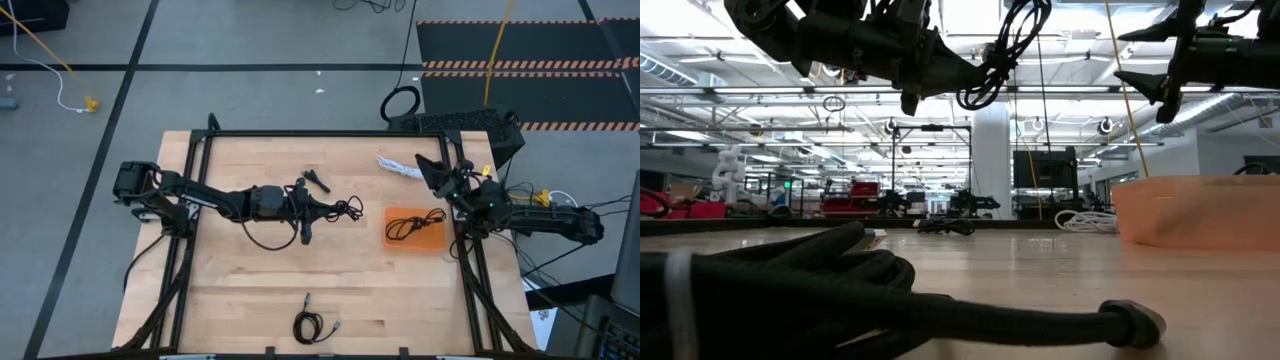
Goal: Pick and place USB-C Cables
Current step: Put the middle black charger cable into the orange bin
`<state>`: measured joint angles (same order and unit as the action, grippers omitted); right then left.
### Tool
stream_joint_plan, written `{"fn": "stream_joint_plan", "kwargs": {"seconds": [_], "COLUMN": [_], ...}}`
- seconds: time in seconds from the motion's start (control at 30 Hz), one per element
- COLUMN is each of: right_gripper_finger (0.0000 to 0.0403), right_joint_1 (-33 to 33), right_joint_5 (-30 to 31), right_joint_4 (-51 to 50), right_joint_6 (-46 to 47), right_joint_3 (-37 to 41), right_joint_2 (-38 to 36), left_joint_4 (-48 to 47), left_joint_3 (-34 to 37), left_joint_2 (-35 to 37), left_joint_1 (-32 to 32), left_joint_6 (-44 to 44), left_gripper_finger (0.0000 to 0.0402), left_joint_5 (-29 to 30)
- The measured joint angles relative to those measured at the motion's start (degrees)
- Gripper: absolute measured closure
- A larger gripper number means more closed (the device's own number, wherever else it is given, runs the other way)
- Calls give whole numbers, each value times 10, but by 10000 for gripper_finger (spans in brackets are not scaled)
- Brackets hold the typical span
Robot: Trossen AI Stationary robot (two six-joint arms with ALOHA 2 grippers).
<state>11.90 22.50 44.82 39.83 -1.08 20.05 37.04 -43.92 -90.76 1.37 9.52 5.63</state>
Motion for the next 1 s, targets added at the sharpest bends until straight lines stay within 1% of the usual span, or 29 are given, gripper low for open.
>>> {"fn": "stream_joint_plan", "kwargs": {"seconds": [0.1,0.33,0.47,0.53,0.63,0.77,0.9,1.0], "right_gripper_finger": [147,147,147,147,149,160,174,182], "right_joint_1": [0,0,0,0,0,0,0,0], "right_joint_5": [0,0,-1,-4,-32,-72,-125,-151], "right_joint_4": [1,-13,-13,-15,-28,-90,-91,-92], "right_joint_6": [0,-27,-30,-49,-88,-119,-152,-167], "right_joint_3": [0,0,0,0,-3,-31,-77,-99], "right_joint_2": [0,0,0,0,4,21,52,82], "left_joint_4": [0,0,0,0,0,0,1,2], "left_joint_3": [0,0,0,0,0,0,0,0], "left_joint_2": [0,0,0,0,0,0,0,0], "left_joint_1": [0,0,0,0,0,-1,-6,-9], "left_joint_6": [0,-1,-2,-2,-2,-2,-2,-2], "left_gripper_finger": [383,392,382,383,392,391,381,388], "left_joint_5": [0,0,-1,-1,-1,-2,-2,-2]}}
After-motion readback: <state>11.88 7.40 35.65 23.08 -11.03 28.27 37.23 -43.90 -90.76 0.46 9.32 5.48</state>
